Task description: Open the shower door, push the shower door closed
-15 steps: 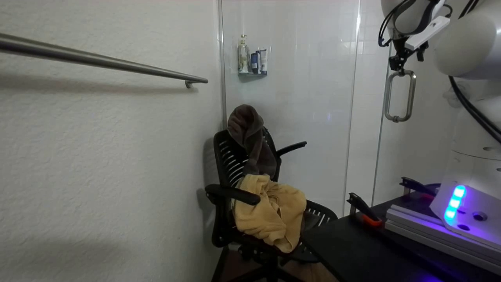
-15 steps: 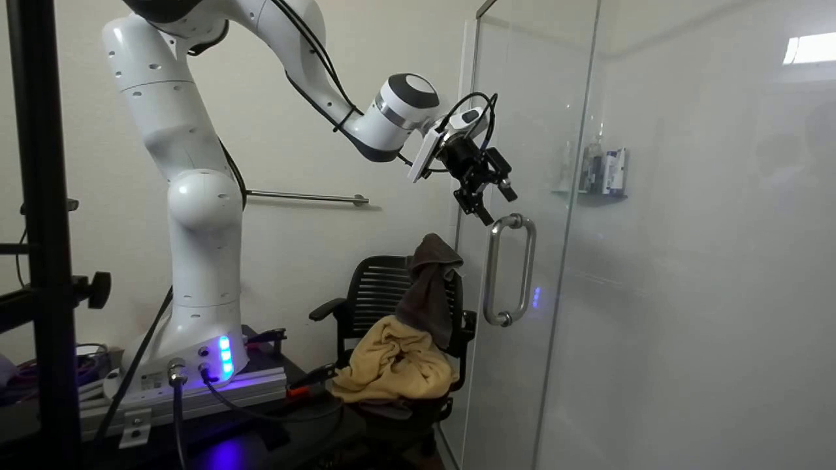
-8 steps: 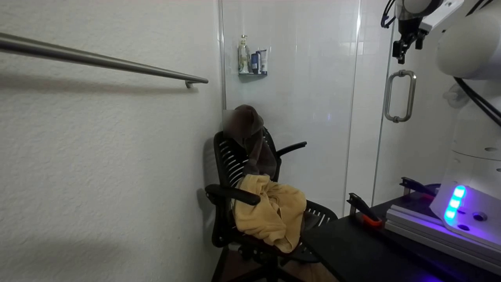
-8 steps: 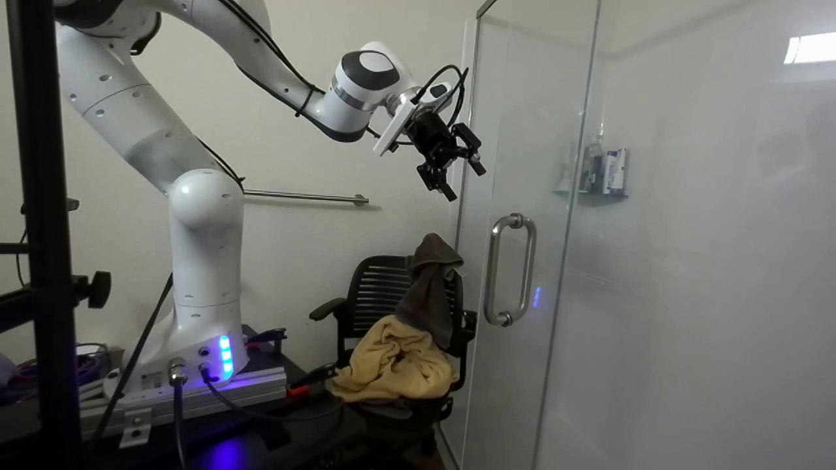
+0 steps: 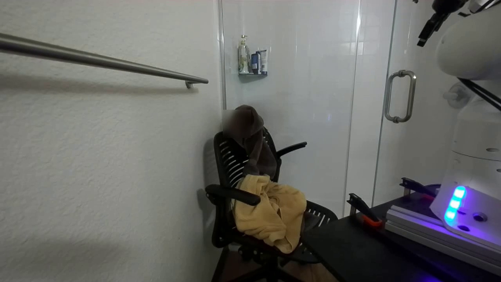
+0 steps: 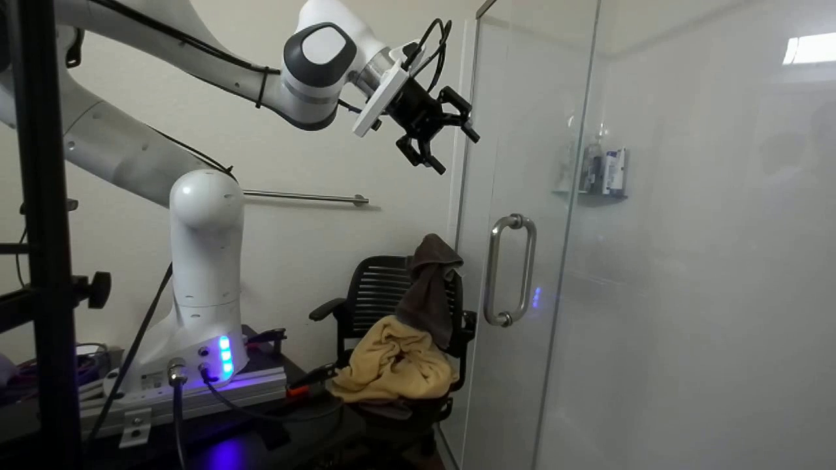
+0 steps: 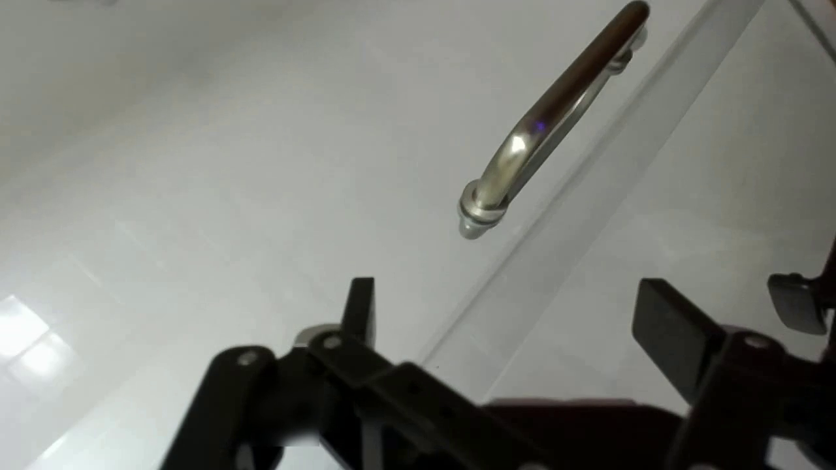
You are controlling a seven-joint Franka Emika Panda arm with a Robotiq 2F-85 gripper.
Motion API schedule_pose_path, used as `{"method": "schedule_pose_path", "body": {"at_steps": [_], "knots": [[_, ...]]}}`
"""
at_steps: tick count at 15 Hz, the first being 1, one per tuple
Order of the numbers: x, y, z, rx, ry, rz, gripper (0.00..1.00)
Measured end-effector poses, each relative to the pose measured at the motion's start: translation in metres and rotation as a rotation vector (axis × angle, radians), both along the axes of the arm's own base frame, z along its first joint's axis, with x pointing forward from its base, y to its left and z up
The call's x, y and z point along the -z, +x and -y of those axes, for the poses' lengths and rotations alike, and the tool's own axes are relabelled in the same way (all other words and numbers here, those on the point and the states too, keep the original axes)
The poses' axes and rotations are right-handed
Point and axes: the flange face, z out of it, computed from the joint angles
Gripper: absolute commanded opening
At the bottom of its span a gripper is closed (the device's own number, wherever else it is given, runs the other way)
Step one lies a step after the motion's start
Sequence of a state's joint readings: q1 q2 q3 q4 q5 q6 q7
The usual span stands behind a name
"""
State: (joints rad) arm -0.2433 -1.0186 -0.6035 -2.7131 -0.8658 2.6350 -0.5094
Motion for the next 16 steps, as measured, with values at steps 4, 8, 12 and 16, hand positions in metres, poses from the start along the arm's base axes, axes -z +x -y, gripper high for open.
{"method": "schedule_pose_path", "body": {"at_steps": [4, 8, 12, 16], "knots": [[0.011, -0.006, 0.022, -0.103, 0.044, 0.18, 1.0], [0.008, -0.004, 0.022, -0.109, 0.046, 0.189, 1.0], [0.012, 0.0, 0.022, -0.102, 0.038, 0.185, 1.0], [0.032, 0.029, 0.021, -0.092, 0.055, 0.151, 1.0]]}}
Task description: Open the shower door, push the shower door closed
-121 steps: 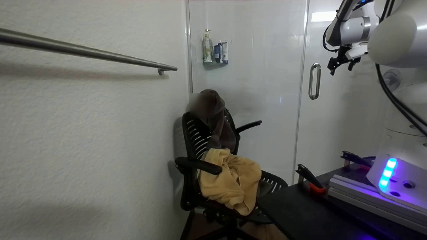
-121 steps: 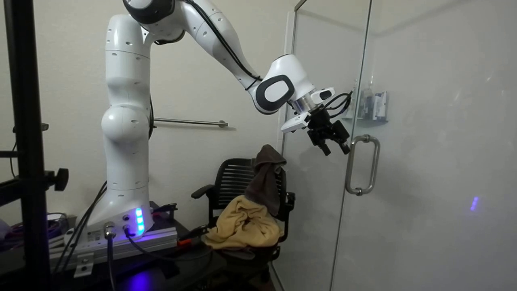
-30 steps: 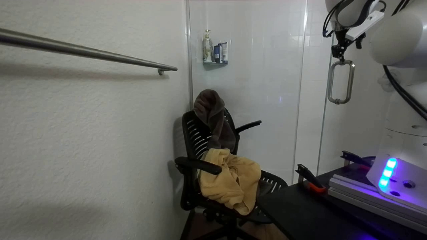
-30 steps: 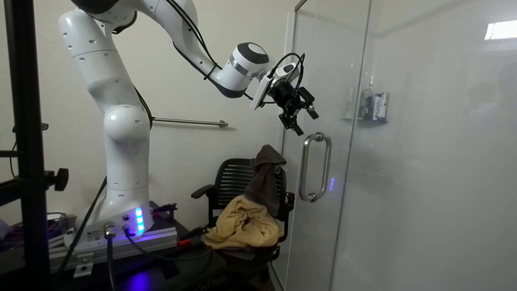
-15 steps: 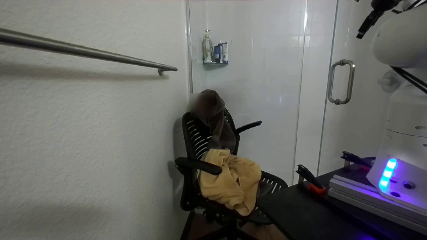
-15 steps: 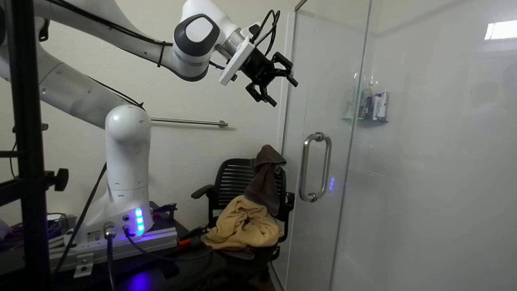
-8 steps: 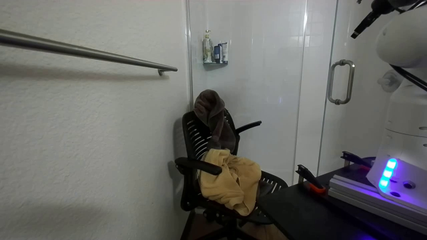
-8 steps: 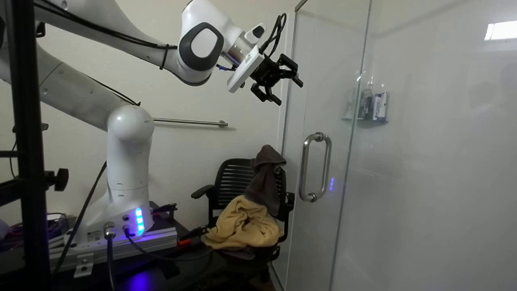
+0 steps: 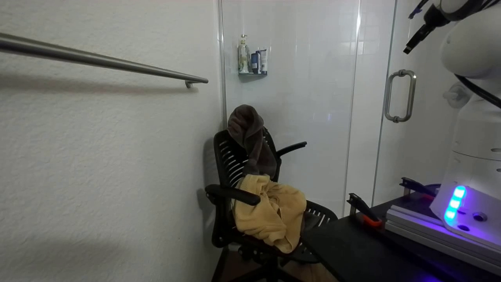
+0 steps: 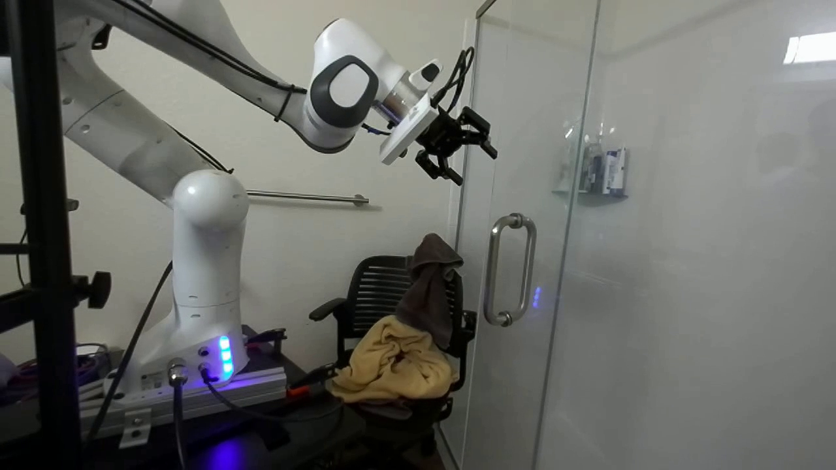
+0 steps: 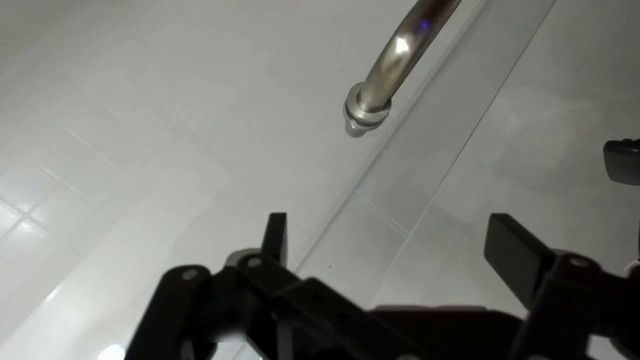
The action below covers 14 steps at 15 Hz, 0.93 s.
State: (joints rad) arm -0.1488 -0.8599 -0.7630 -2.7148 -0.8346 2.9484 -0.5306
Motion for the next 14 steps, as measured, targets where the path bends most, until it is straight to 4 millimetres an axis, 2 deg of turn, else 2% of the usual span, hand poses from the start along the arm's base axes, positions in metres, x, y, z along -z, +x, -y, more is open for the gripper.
{"method": "schedule_pose_path", "body": {"at_steps": [6, 11, 14], "knots": [[0.02, 0.05, -0.004, -0.019, 0.013, -0.057, 1.0], [0.016, 0.076, 0.004, -0.013, 0.04, -0.066, 1.0], [0.012, 0.101, 0.01, 0.003, 0.035, -0.086, 1.0]]}}
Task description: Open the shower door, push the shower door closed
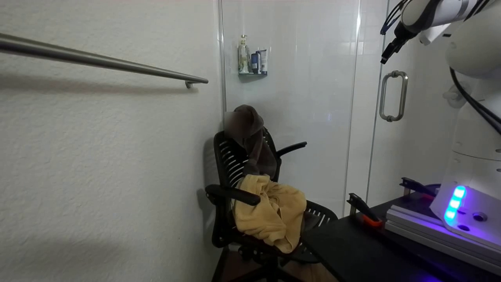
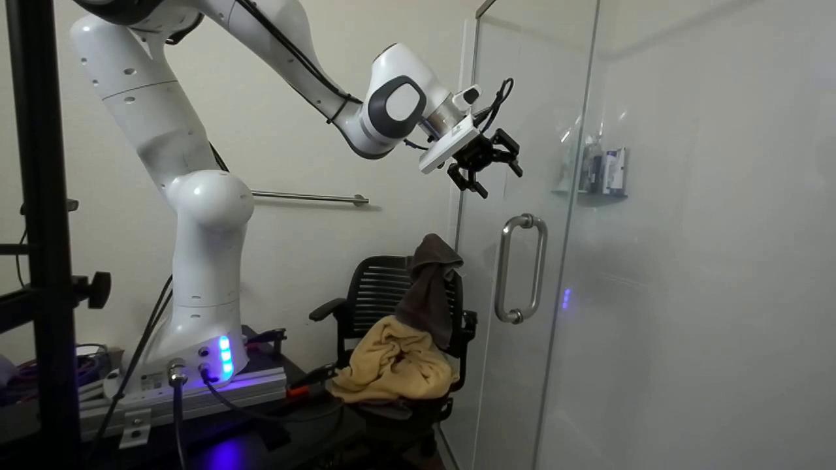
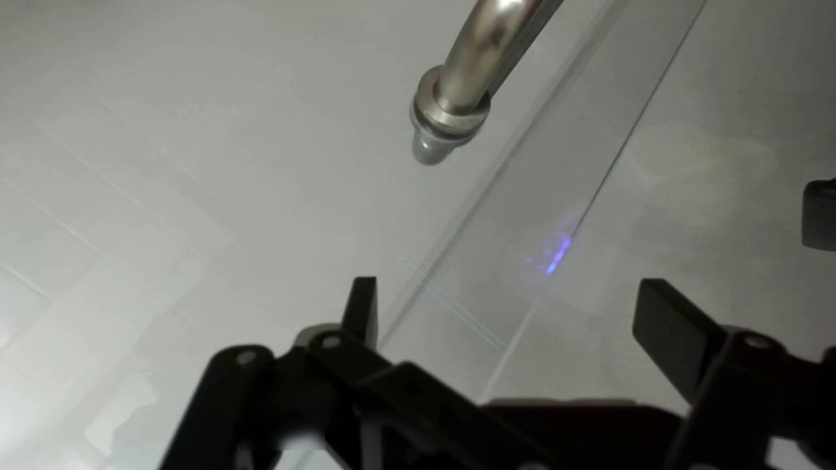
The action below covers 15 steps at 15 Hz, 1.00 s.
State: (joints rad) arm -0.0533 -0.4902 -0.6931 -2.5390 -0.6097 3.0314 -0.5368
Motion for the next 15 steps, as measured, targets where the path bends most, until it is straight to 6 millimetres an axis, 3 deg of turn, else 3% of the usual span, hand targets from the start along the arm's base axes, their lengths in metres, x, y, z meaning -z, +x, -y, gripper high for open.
{"method": "schedule_pose_path", "body": {"at_steps": [4, 8, 13, 15], "knots": [[-0.008, 0.053, 0.01, 0.028, -0.053, -0.044, 1.0], [-0.033, 0.106, 0.037, 0.083, -0.147, -0.054, 1.0], [-0.052, 0.157, 0.069, 0.185, -0.196, -0.093, 1.0], [-0.048, 0.17, 0.069, 0.195, -0.198, -0.15, 1.0]]}}
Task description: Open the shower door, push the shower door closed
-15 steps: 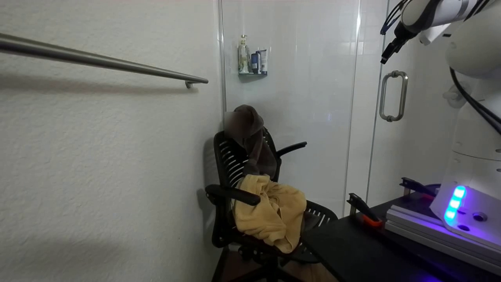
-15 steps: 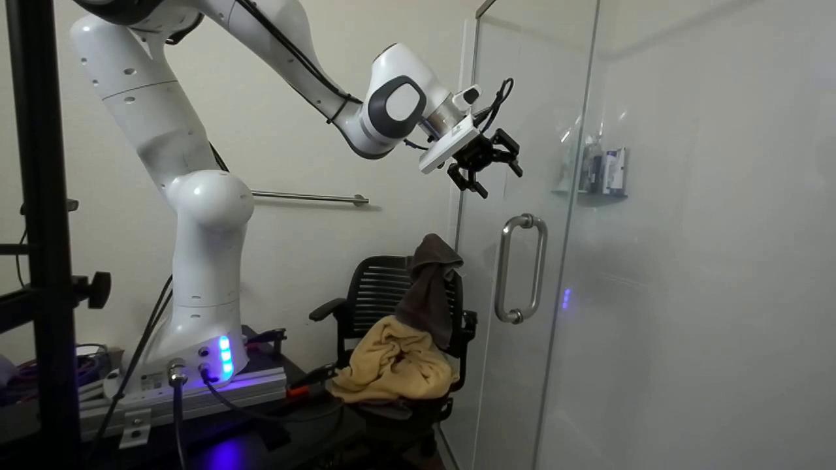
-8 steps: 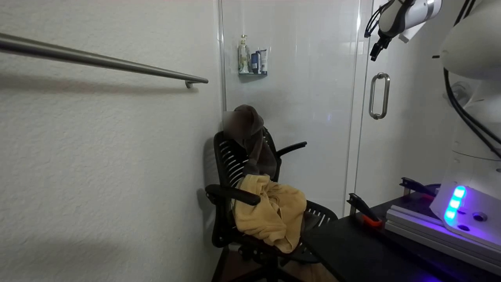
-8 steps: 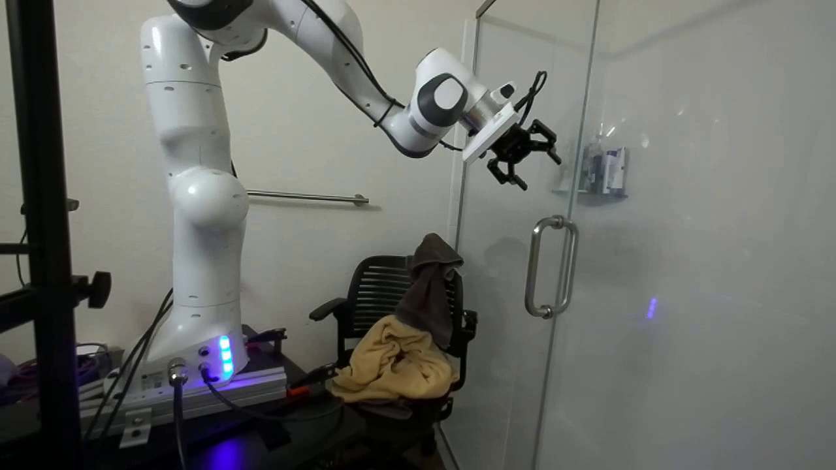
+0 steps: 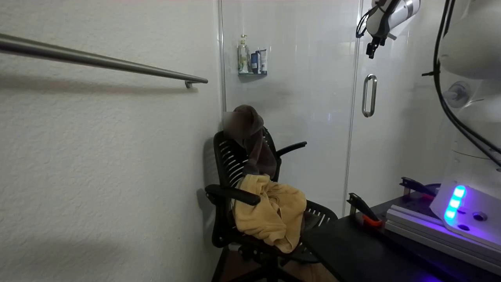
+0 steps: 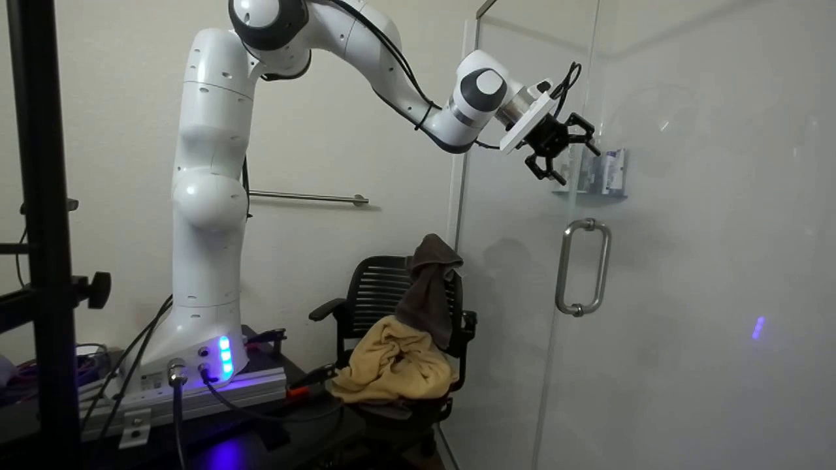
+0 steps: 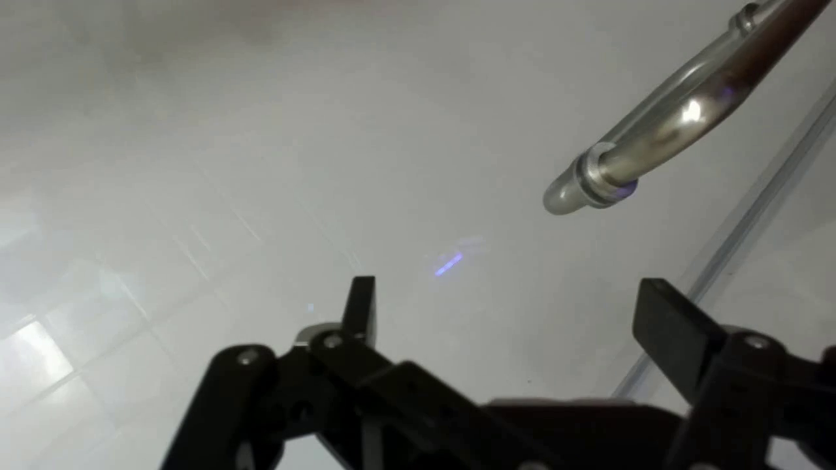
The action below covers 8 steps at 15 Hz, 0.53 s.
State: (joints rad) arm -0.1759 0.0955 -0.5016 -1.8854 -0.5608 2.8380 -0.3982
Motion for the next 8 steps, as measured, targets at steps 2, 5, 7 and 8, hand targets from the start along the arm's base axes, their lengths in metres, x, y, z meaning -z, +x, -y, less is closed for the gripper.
{"method": "schedule_pose_path", "body": {"at_steps": [2, 5, 7, 8], "knots": [[0.012, 0.009, -0.018, -0.019, 0.024, -0.103, 1.0], [0.029, 0.01, -0.061, -0.079, 0.064, -0.258, 1.0], [0.037, -0.002, -0.087, -0.114, 0.075, -0.366, 1.0], [0.041, -0.011, -0.099, -0.127, 0.07, -0.422, 1.0]]}}
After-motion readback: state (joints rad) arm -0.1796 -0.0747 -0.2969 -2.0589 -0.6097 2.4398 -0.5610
